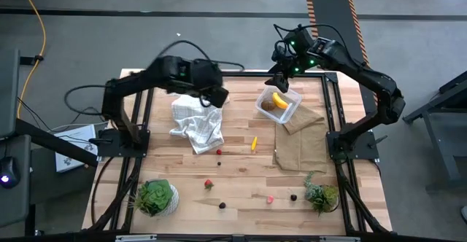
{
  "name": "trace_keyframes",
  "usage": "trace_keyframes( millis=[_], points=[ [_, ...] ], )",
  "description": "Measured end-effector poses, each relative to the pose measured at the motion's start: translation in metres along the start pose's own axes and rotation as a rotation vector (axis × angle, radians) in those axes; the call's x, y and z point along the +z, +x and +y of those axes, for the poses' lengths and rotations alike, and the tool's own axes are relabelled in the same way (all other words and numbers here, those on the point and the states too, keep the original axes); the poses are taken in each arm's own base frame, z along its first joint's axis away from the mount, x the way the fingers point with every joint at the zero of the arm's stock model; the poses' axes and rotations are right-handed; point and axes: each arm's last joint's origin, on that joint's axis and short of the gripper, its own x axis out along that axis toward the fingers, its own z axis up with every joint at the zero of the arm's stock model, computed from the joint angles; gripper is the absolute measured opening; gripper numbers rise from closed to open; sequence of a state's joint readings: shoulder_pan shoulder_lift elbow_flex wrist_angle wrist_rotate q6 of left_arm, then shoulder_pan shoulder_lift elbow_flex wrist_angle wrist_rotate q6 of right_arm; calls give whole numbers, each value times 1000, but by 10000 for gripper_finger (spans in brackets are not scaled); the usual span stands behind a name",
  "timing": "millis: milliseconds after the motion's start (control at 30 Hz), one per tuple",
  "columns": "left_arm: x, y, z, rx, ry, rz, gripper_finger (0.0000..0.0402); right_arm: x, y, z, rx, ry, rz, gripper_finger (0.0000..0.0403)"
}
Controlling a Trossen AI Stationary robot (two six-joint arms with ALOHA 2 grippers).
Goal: Pick and placing Produce into tupperware
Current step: Put the green corn into the transparent bin
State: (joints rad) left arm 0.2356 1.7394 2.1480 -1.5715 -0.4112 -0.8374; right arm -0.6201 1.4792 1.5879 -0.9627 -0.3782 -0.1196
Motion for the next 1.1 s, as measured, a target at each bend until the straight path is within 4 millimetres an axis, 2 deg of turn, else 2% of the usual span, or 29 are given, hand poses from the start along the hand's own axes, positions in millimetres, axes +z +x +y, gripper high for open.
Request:
trace_keyframes(
  millis=[300, 500, 667, 800, 900, 1000, 1100],
  points=[
    [-6, -60, 47, -92, -14, -135, 192, 4, 3, 9, 47, 60, -23, 279],
    [-14, -94, 80, -138, -40, -227, 188, 11, 9, 28, 101, 73, -64, 279],
    [-24, -114, 105, -152, -62, -298, 191, 18, 13, 46, 151, 83, -120, 279],
    [-36, -120, 122, -164, -73, -310, 189, 24, 15, 58, 187, 86, -169, 279],
    [-45, -117, 130, -187, -96, -318, 189, 26, 19, 64, 205, 92, -182, 279],
    [-54, -105, 131, -253, -118, -328, 191, 27, 22, 68, 209, 101, -184, 279],
    [-64, -85, 126, -363, -123, -345, 190, 28, 25, 71, 217, 108, -184, 279]
  ],
)
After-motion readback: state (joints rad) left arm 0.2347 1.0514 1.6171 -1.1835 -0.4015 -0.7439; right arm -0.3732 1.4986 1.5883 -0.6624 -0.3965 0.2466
